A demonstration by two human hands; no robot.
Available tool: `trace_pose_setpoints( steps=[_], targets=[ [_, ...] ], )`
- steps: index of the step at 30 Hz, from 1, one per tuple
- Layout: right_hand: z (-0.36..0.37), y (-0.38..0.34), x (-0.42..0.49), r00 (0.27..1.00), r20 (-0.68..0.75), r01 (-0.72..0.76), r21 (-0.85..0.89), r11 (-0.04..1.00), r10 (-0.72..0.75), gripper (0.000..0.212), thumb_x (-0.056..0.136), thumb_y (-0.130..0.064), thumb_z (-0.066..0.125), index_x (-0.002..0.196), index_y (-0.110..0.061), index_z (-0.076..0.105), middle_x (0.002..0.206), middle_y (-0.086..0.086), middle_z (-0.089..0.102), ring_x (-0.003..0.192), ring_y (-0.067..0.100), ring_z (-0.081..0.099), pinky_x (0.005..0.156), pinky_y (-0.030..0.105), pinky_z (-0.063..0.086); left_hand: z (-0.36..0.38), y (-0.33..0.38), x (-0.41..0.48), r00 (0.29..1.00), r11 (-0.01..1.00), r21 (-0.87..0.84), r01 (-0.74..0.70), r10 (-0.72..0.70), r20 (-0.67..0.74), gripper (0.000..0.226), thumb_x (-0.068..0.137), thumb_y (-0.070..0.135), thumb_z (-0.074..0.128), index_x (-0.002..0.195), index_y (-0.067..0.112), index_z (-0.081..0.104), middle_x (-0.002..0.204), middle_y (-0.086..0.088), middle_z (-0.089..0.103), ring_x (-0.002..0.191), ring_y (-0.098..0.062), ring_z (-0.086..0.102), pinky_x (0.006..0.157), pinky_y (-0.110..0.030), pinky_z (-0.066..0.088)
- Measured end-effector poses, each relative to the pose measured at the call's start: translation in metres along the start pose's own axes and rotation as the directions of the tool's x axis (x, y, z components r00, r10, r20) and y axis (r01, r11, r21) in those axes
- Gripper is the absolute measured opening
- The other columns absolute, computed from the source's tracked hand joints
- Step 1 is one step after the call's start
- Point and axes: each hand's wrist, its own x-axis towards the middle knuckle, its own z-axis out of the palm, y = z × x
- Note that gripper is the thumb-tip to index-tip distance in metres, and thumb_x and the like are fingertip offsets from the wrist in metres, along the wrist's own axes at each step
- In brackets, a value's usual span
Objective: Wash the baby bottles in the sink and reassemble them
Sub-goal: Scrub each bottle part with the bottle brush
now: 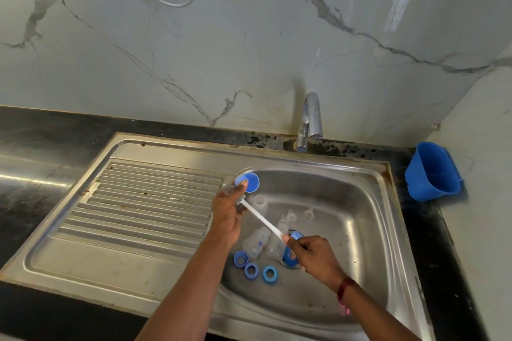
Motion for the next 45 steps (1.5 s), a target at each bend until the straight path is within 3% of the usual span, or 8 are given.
trace_pose_setpoints(
  steps=[6, 11, 14, 16, 21, 27, 38, 45],
  targets=[
    [-0.03, 0.009, 0.008, 0.996, -0.075, -0.053, -0.181, 0.982, 0.04, 0.067, 0.089, -0.061, 0.056, 0.052, -0.004, 0.052, 0.042, -0.005, 0.042, 0.04, 0.008, 0.036, 0.046, 0.017, 0.036, -0.029, 0.012, 0.022, 0.985, 0.947, 0.283, -0.155, 0.169, -0.027, 0.028, 0.071, 0.009, 0.086, 0.093, 0.013, 0.07, 0.091, -0.004, 0.074, 0.084, -0.02, 0.067, 0.078, -0.035, 0.052],
    [-0.042, -0.003, 0.013, 0.991, -0.13, 0.029, -0.051, 0.998, -0.035, 0.064, 0.089, -0.054, 0.061, 0.057, 0.001, 0.056, 0.046, 0.001, 0.043, 0.045, 0.012, 0.037, 0.052, 0.026, 0.039, -0.043, 0.001, 0.022, 0.965, 0.706, 0.68, -0.195, 0.264, 0.002, 0.051, 0.056, 0.019, 0.097, 0.099, 0.018, 0.069, 0.101, -0.001, 0.071, 0.097, -0.017, 0.067, 0.086, -0.031, 0.054],
    [-0.044, -0.01, 0.009, 0.994, -0.008, 0.101, -0.241, 0.965, -0.106, 0.063, 0.089, -0.056, 0.061, 0.048, -0.014, 0.037, 0.045, -0.005, 0.032, 0.043, 0.008, 0.028, 0.047, 0.019, 0.032, -0.043, -0.004, 0.017, 0.946, 0.532, 0.807, -0.257, 0.311, 0.096, 0.053, 0.053, 0.024, 0.098, 0.097, 0.022, 0.067, 0.094, 0.006, 0.068, 0.09, -0.011, 0.064, 0.074, -0.014, 0.045],
    [-0.044, -0.01, 0.007, 0.994, 0.008, 0.105, -0.362, 0.926, -0.11, 0.064, 0.09, -0.059, 0.057, 0.048, -0.018, 0.033, 0.045, -0.004, 0.03, 0.043, 0.01, 0.027, 0.045, 0.018, 0.03, -0.043, -0.004, 0.014, 0.931, 0.437, 0.854, -0.283, 0.34, 0.134, 0.052, 0.053, 0.027, 0.097, 0.096, 0.022, 0.068, 0.09, 0.01, 0.066, 0.086, -0.009, 0.062, 0.07, -0.009, 0.041],
    [-0.055, -0.003, 0.005, 0.994, 0.044, 0.11, -0.492, 0.864, -0.101, 0.068, 0.086, -0.07, 0.052, 0.048, -0.017, 0.035, 0.045, -0.003, 0.032, 0.042, 0.011, 0.028, 0.046, 0.024, 0.03, -0.049, -0.003, 0.012, 0.903, 0.33, 0.89, -0.315, 0.393, 0.174, 0.045, 0.052, 0.021, 0.096, 0.09, 0.019, 0.072, 0.089, 0.007, 0.07, 0.083, -0.013, 0.064, 0.076, -0.025, 0.048],
    [-0.067, -0.004, 0.005, 0.993, 0.031, 0.111, -0.611, 0.784, -0.116, 0.067, 0.084, -0.076, 0.047, 0.052, -0.017, 0.044, 0.049, -0.003, 0.04, 0.044, 0.009, 0.033, 0.046, 0.023, 0.032, -0.052, -0.018, 0.009, 0.905, 0.199, 0.925, -0.324, 0.35, 0.242, 0.059, 0.051, 0.027, 0.095, 0.104, 0.018, 0.07, 0.098, 0.003, 0.069, 0.087, -0.015, 0.062, 0.076, -0.022, 0.044],
    [-0.051, 0.006, 0.003, 0.992, 0.0, 0.108, -0.53, 0.841, -0.128, 0.064, 0.09, -0.069, 0.048, 0.05, -0.019, 0.038, 0.048, -0.003, 0.037, 0.044, 0.011, 0.03, 0.046, 0.021, 0.029, -0.054, -0.024, 0.006, 0.945, 0.472, 0.857, -0.207, 0.322, 0.052, 0.057, 0.051, 0.03, 0.098, 0.097, 0.025, 0.065, 0.091, 0.007, 0.067, 0.088, -0.014, 0.066, 0.08, -0.025, 0.051],
    [-0.06, 0.015, 0.004, 0.992, -0.01, 0.101, -0.521, 0.847, -0.124, 0.067, 0.087, -0.072, 0.046, 0.051, -0.017, 0.033, 0.049, -0.003, 0.032, 0.046, 0.011, 0.027, 0.049, 0.026, 0.03, -0.056, -0.024, 0.01, 0.925, 0.445, 0.861, -0.244, 0.373, 0.069, 0.063, 0.051, 0.024, 0.097, 0.107, 0.019, 0.069, 0.098, 0.008, 0.066, 0.093, -0.015, 0.064, 0.082, -0.026, 0.049]
  ],
)
